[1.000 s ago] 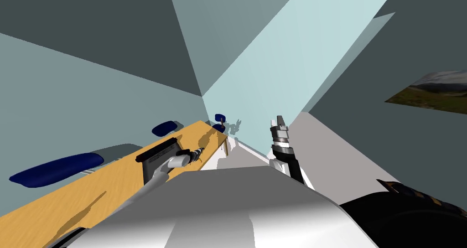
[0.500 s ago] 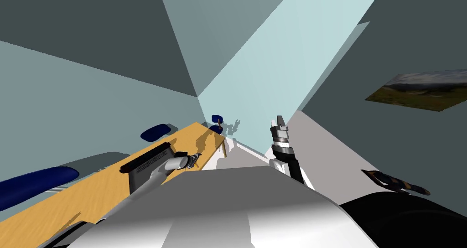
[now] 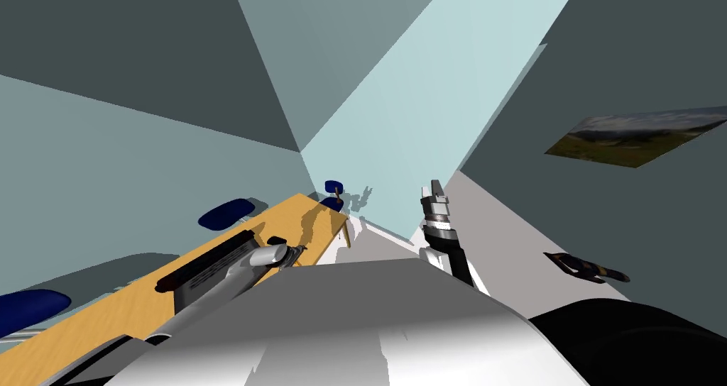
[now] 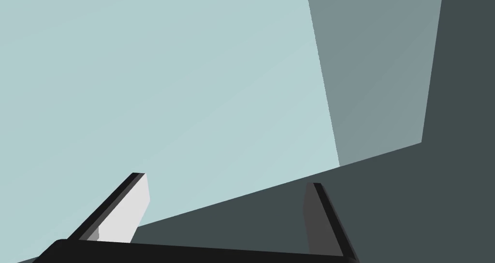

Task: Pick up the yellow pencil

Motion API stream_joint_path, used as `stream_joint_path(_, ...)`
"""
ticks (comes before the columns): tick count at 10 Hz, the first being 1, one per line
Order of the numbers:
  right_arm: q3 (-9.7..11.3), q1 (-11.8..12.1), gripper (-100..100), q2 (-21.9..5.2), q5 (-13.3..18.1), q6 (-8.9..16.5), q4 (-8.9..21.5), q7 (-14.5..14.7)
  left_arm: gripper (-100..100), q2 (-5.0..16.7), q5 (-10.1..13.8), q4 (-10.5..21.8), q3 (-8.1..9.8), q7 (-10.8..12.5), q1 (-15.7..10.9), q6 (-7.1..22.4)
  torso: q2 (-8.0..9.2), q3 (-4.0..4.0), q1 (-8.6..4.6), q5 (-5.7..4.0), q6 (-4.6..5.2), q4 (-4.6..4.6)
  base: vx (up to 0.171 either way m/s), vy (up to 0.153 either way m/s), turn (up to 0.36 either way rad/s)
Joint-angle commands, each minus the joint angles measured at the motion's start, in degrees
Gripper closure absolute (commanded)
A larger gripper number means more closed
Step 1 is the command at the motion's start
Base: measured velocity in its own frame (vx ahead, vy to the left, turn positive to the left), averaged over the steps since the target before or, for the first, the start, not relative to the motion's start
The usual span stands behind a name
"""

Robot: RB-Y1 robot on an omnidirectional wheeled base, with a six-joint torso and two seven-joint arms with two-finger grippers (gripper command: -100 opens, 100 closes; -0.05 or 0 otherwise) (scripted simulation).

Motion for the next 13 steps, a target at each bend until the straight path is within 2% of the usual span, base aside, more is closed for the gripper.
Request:
stream_joint_path(1, 0.0, 0.0, 0, 0.0, 0.0, 0.0, 0.0, 0.0, -100, 0.6, 1.0, 2.3, -0.61, -1.1, -0.7, 1.6, 0.0, 0.0, 0.0, 0.0, 0.0, 0.0, 0.032, 0.005, -0.064)
stream_joint_path(4, 0.0, 0.0, 0, 0.0, 0.0, 0.0, 0.0, 0.0, -100, 2.0, 2.7, 5.7, -1.64, -2.9, -1.5, 4.9, 0.03, 0.02, 0.02, 0.0, 0.02, 0.01, 0.045, 0.011, -0.112)
stream_joint_path(7, 0.0, 0.0, 0, 0.0, 0.0, 0.0, 0.0, 0.0, -100, 2.3, 3.3, 7.2, -2.21, -3.6, -1.6, 6.2, 0.12, 0.07, -0.03, -0.01, 0.0, 0.03, 0.022, 0.002, -0.038)
stream_joint_path(8, 0.0, 0.0, 0, 0.0, 0.0, 0.0, 0.0, 0.0, -100, 2.4, 3.4, 6.8, -1.91, -3.5, -1.6, 5.8, 0.13, 0.07, -0.02, -0.01, 0.0, 0.03, 0.009, 0.003, -0.009)
stream_joint_path(9, 0.0, 0.0, 0, 0.0, 0.0, 0.0, 0.0, 0.0, 0, 2.5, 3.5, 7.0, -1.93, -3.8, -1.7, 5.9, 0.16, 0.1, -0.03, -0.01, -0.01, 0.04, 0.0, 0.0, 0.0)
stream_joint_path(10, 0.0, 0.0, 0, 0.0, 0.0, 0.0, 0.0, 0.0, -100, 0.8, 2.3, 8.2, -2.09, -3.4, -1.5, 4.6, 0.19, 0.11, -0.04, -0.01, -0.01, 0.04, 0.009, 0.034, -0.051)
stream_joint_path(12, 0.0, 0.0, 0, 0.0, 0.0, 0.0, 0.0, 0.0, -100, -1.2, 0.8, 9.8, -2.29, -3.0, -1.2, 3.0, 0.17, 0.1, 0.18, 0.04, 0.0, 0.04, 0.015, 0.068, -0.056)
stream_joint_path(13, 0.0, 0.0, 0, 0.0, 0.0, 0.0, 0.0, 0.0, -100, -0.6, 1.3, 9.4, -2.21, -3.5, -1.2, 3.3, 0.16, 0.1, 0.21, 0.05, -0.01, 0.04, 0.006, 0.03, -0.009)
